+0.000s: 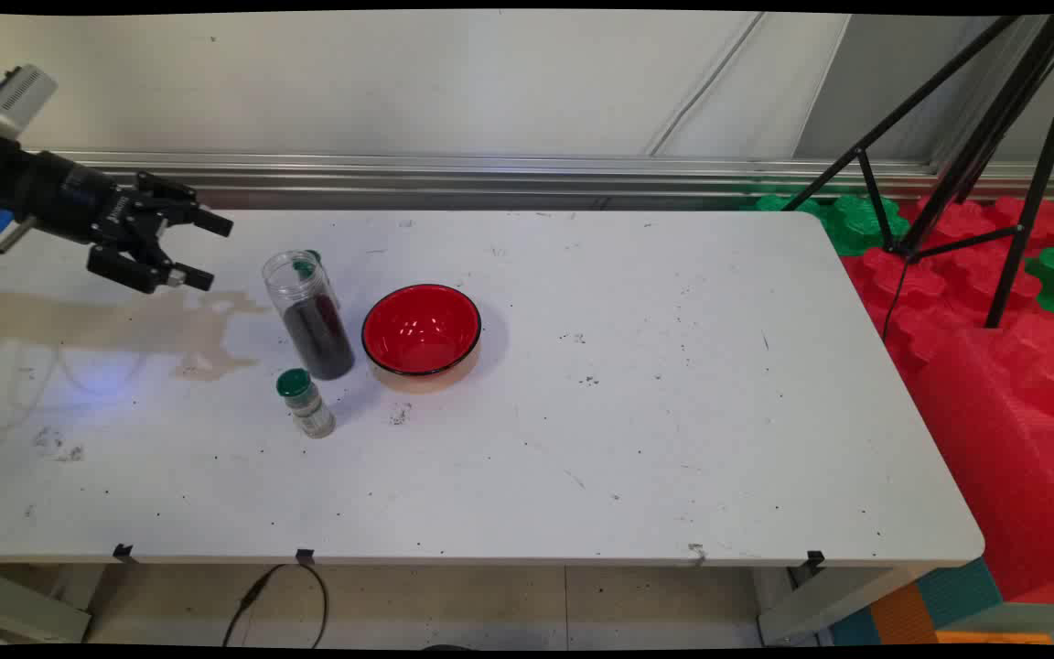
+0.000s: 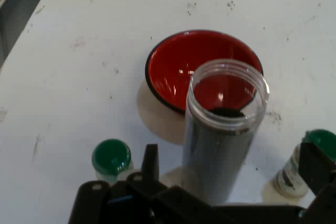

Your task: Pick up the black seasoning powder from the table

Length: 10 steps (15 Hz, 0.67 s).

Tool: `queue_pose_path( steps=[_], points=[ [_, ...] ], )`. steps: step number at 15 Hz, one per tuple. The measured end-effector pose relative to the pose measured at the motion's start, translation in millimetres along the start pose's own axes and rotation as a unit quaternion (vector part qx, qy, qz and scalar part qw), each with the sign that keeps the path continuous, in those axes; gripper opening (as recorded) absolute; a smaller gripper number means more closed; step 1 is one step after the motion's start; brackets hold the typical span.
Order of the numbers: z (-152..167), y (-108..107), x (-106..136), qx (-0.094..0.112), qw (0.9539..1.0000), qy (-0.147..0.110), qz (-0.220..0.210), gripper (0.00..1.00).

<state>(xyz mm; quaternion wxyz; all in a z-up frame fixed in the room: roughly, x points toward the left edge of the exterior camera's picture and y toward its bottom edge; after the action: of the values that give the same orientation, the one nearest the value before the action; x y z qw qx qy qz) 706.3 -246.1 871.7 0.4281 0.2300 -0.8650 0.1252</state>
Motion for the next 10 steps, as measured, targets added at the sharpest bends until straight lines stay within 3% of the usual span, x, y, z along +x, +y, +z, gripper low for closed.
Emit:
queue_pose_path(
  steps=[10],
  points=[
    [37, 0, -12, -0.002, 0.9995, 0.032, 0.003, 1.0]
  ],
)
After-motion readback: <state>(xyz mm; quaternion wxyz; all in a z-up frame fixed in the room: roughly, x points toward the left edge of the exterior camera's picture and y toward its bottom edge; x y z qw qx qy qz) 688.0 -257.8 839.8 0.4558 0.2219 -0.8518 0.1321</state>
